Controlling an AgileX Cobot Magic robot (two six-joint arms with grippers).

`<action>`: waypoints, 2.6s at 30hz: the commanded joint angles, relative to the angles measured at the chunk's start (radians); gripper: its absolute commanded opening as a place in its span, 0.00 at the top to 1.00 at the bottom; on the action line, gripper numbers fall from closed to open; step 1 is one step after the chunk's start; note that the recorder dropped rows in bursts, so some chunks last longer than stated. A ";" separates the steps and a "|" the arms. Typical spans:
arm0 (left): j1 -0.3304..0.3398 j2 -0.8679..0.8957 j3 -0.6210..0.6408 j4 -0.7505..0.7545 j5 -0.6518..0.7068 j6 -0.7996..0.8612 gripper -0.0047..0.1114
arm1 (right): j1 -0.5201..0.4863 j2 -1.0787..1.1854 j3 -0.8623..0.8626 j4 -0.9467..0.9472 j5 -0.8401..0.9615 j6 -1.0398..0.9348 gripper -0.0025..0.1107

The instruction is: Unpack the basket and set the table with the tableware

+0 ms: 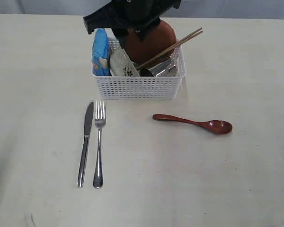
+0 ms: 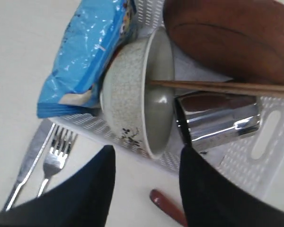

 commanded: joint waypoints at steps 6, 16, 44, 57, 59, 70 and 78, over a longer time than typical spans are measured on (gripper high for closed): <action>0.001 -0.003 0.004 -0.004 -0.002 0.006 0.96 | -0.017 0.082 -0.003 0.056 -0.038 -0.166 0.60; 0.001 -0.003 0.004 -0.004 -0.002 0.006 0.96 | -0.040 0.159 -0.003 0.102 -0.107 -0.165 0.60; 0.001 -0.003 0.004 -0.004 -0.002 0.006 0.96 | -0.040 0.166 -0.003 0.128 -0.112 -0.207 0.98; 0.001 -0.003 0.004 -0.004 -0.002 0.006 0.96 | -0.040 0.155 -0.003 0.207 -0.176 -0.239 0.98; 0.001 -0.003 0.004 -0.004 -0.002 0.006 0.96 | -0.040 0.148 -0.003 0.204 -0.183 -0.244 0.98; 0.001 -0.003 0.004 -0.004 -0.002 0.006 0.96 | -0.040 0.123 -0.003 0.208 -0.163 -0.266 0.98; 0.001 -0.003 0.004 -0.004 -0.002 0.006 0.96 | -0.040 0.124 -0.003 0.203 -0.130 -0.284 0.98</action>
